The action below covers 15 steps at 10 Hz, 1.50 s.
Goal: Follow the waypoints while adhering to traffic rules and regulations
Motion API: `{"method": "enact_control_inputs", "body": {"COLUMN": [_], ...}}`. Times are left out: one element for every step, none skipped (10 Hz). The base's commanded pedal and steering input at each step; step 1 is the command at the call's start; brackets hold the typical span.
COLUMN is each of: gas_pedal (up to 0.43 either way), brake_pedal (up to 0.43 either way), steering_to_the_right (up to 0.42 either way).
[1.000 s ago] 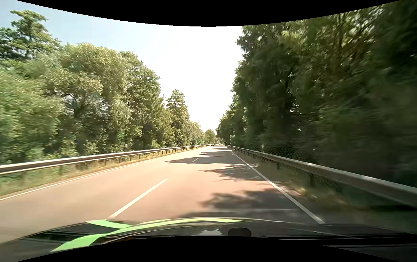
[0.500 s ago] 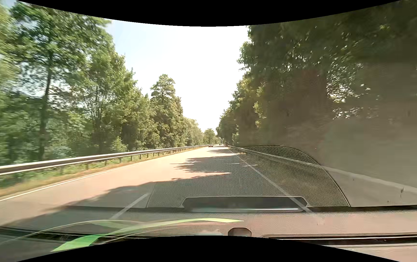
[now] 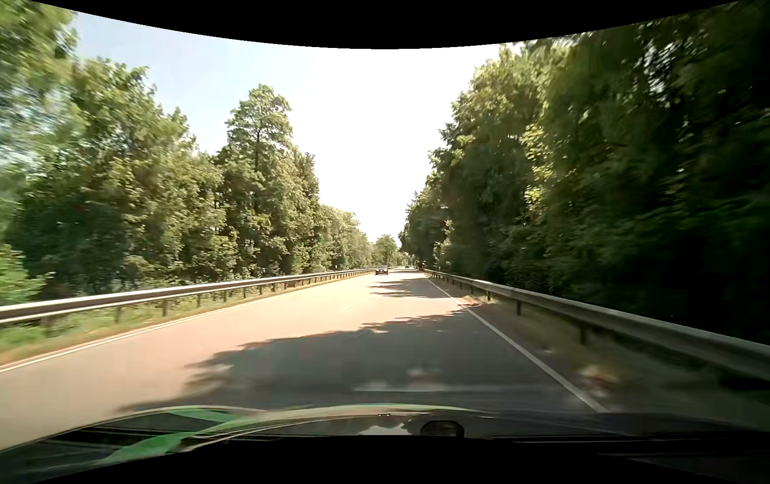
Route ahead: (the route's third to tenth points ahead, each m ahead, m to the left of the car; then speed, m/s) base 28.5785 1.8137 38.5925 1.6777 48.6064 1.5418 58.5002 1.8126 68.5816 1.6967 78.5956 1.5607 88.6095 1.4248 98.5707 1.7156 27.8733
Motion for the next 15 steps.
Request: {"method": "enact_control_inputs", "body": {"gas_pedal": [0.248,0.26,0.268,0.28,0.287,0.287,0.287,0.287,0.287,0.248,0.22,0.22,0.22,0.22,0.228], "brake_pedal": [0.0,0.0,0.0,0.0,0.0,0.0,0.0,0.0,0.0,0.0,0.0,0.0,0.0,0.0,0.0], "steering_to_the_right": [-0.001,-0.001,-0.001,0.0,0.0,0.0,0.0,0.0,0.0,0.0,0.0,0.0,0.0,0.0,0.0]}}
